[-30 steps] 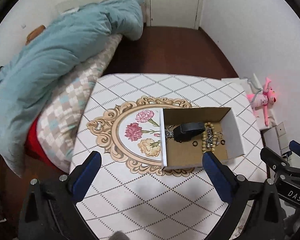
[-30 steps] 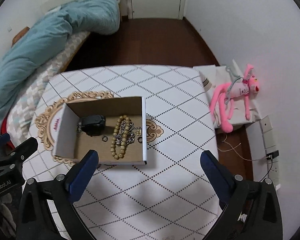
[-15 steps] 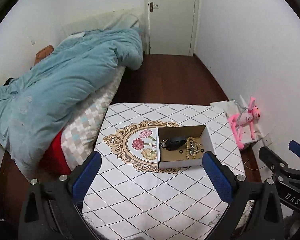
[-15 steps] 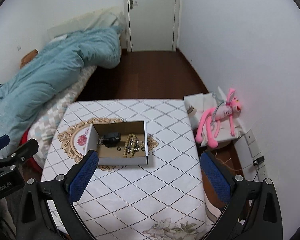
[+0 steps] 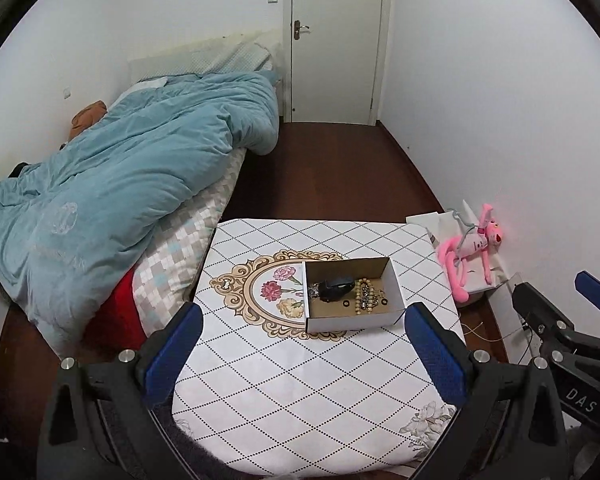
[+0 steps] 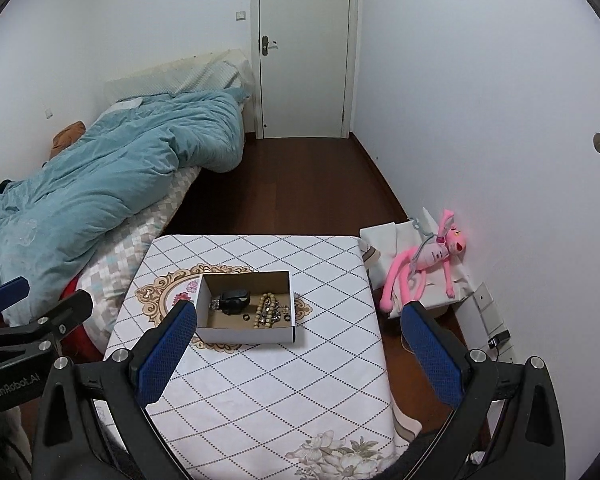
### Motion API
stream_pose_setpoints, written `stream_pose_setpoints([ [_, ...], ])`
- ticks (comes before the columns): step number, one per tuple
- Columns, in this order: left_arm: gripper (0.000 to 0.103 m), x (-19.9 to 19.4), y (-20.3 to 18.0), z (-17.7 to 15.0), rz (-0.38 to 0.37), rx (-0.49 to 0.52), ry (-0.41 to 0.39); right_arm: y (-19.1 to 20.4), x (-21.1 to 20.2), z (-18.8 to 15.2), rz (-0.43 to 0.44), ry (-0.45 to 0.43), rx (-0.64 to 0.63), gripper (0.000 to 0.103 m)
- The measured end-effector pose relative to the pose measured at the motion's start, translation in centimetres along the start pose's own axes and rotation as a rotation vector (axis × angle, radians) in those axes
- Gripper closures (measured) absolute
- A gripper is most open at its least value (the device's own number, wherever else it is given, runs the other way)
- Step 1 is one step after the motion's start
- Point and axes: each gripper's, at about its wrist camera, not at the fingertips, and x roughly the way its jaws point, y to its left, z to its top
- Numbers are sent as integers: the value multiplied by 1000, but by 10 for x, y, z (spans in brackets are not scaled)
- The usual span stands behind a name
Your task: Organize jewelry
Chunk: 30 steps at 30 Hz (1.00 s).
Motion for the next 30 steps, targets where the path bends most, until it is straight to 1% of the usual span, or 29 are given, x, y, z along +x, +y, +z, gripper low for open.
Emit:
stream_pose_setpoints([
  [7,0,7,3,1,15,-12,24,-6,-2,1,-6,10,15,0],
  [9,0,14,2,3,17,-11,44,-7,1,2,-12,13,17,0],
  [21,0,53,-2,26,51,-17,92,-5,54,23,-31,71,17,0],
  [25,0,65,-3,30,55,-13,115,-1,72,25,-36,101,8,0],
  [30,0,73,-5,30,58,-4,140,-1,84,24,-36,130,10,0],
])
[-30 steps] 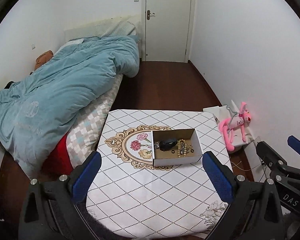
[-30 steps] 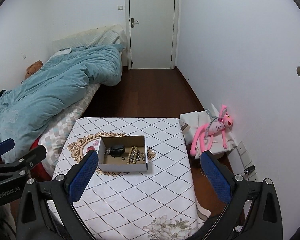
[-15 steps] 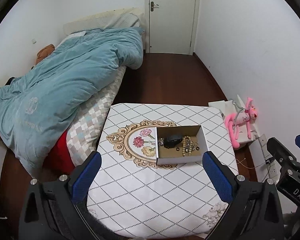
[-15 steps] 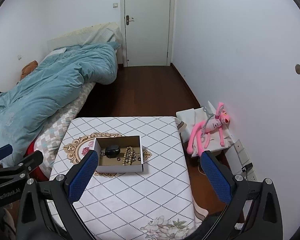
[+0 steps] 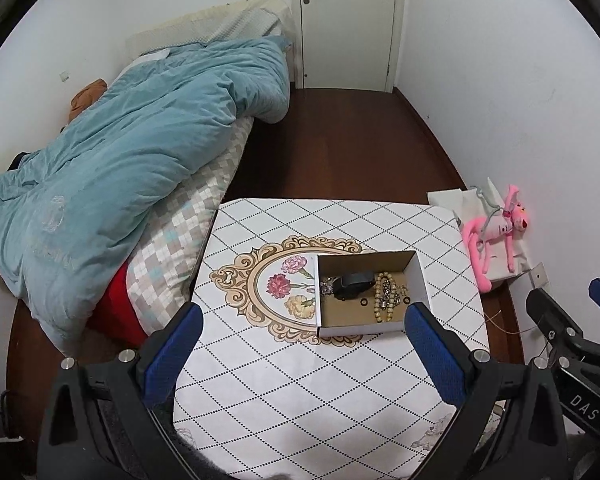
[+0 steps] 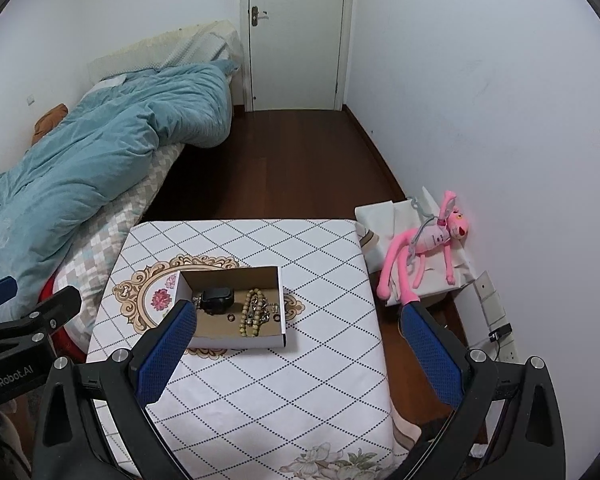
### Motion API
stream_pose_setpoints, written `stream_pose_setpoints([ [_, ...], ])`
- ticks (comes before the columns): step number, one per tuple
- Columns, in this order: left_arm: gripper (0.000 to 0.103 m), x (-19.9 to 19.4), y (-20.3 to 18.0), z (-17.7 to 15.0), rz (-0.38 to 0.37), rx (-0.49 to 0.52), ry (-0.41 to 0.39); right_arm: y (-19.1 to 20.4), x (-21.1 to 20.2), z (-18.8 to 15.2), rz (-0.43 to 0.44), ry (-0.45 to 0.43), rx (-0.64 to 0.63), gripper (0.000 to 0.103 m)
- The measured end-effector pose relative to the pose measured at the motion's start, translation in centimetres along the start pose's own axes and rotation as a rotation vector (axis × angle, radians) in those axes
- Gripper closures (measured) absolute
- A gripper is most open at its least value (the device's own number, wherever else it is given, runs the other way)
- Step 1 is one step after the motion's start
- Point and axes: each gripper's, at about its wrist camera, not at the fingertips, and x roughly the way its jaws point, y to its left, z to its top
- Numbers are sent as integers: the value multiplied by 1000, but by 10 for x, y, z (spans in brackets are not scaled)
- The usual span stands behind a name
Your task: Organize jewelry
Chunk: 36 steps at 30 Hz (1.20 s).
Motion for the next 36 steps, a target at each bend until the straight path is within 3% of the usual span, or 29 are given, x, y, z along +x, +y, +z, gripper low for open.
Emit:
stream_pose_setpoints([
  [36,0,9,3,-8,-6,-8,43,0,5,-1,15,38,-20,0],
])
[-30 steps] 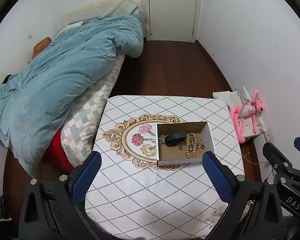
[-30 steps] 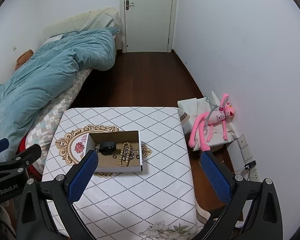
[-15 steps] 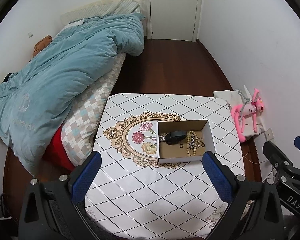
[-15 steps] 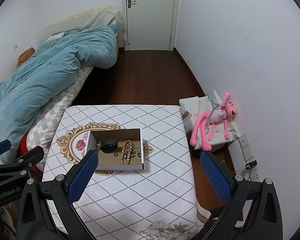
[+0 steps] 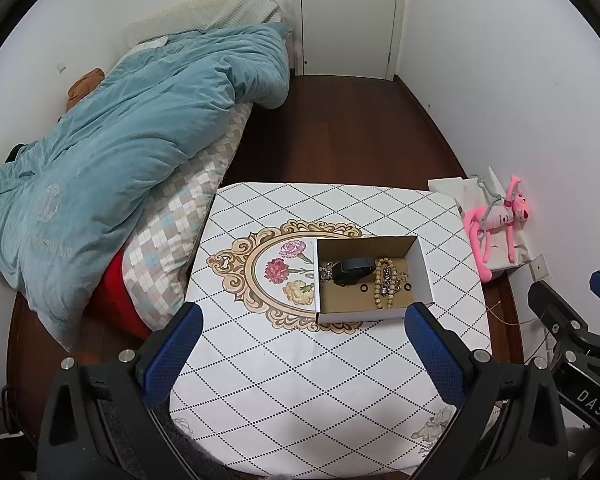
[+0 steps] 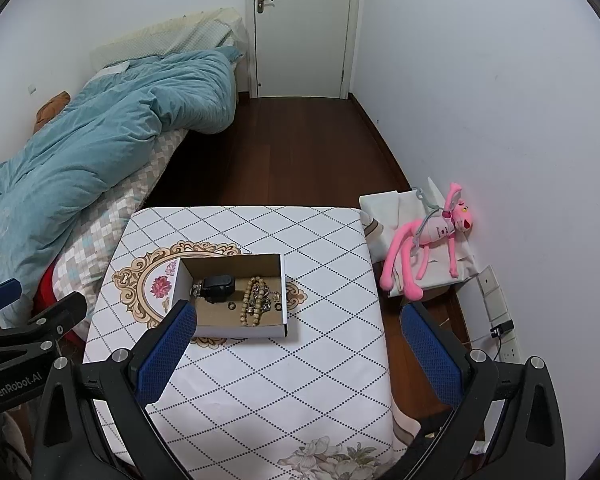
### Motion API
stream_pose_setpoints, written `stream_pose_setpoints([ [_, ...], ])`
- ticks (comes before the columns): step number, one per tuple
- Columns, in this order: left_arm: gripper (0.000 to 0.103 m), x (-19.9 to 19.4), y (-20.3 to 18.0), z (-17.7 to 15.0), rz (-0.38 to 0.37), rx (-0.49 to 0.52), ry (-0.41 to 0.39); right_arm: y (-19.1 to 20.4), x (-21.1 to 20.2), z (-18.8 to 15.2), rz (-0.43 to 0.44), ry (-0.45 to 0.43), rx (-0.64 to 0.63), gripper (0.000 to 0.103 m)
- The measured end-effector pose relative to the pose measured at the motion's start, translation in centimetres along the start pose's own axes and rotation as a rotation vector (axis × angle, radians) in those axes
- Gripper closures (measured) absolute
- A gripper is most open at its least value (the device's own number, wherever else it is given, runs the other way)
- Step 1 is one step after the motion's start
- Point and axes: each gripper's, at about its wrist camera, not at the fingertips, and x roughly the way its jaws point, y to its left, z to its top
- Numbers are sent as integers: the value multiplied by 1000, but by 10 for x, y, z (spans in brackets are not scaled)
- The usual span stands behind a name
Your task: Organize jewelry
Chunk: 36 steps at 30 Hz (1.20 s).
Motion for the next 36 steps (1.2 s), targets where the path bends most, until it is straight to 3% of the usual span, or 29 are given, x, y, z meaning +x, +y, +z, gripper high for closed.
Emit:
stream_pose_setpoints([
  [36,0,7,2,-7,15,11,16,-2,11,-7,0,43,-17,0],
])
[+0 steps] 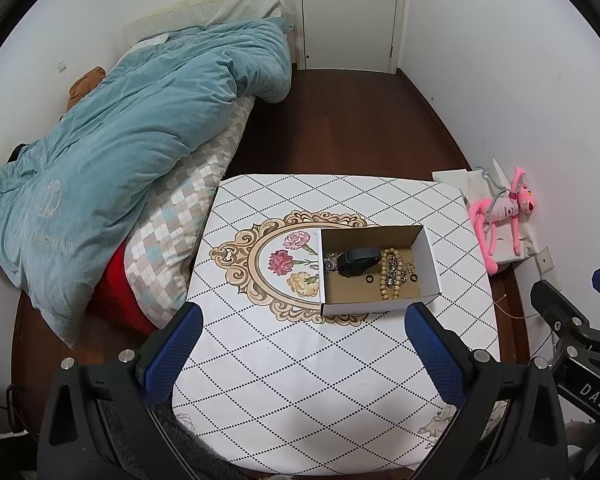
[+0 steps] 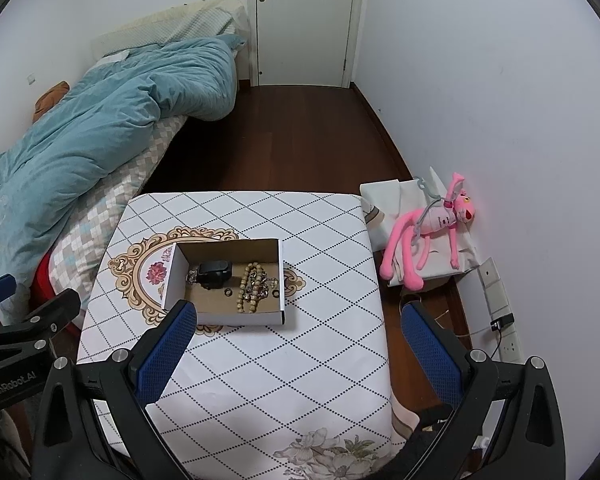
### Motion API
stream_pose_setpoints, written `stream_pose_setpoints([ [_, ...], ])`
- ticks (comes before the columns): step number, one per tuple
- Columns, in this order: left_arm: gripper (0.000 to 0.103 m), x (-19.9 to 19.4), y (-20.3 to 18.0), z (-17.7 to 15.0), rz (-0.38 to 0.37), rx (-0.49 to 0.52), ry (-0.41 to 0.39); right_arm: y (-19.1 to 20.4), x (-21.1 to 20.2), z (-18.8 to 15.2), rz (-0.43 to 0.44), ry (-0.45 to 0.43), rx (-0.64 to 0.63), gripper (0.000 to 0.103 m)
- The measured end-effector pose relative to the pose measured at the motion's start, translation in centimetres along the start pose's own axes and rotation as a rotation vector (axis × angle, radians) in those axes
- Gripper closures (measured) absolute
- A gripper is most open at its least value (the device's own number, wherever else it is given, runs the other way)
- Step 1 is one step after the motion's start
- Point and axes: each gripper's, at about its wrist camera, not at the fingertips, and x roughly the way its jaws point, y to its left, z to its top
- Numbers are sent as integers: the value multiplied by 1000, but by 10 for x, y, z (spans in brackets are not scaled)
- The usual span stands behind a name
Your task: Organize jewelry
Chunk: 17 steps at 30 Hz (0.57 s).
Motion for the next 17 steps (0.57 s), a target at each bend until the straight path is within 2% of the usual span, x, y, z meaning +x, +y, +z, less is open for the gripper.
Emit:
stream_pose_setpoints([
  [17,0,1,-1,-1,-2,-2,-2,-4,0,-1,-3,0,0,0],
])
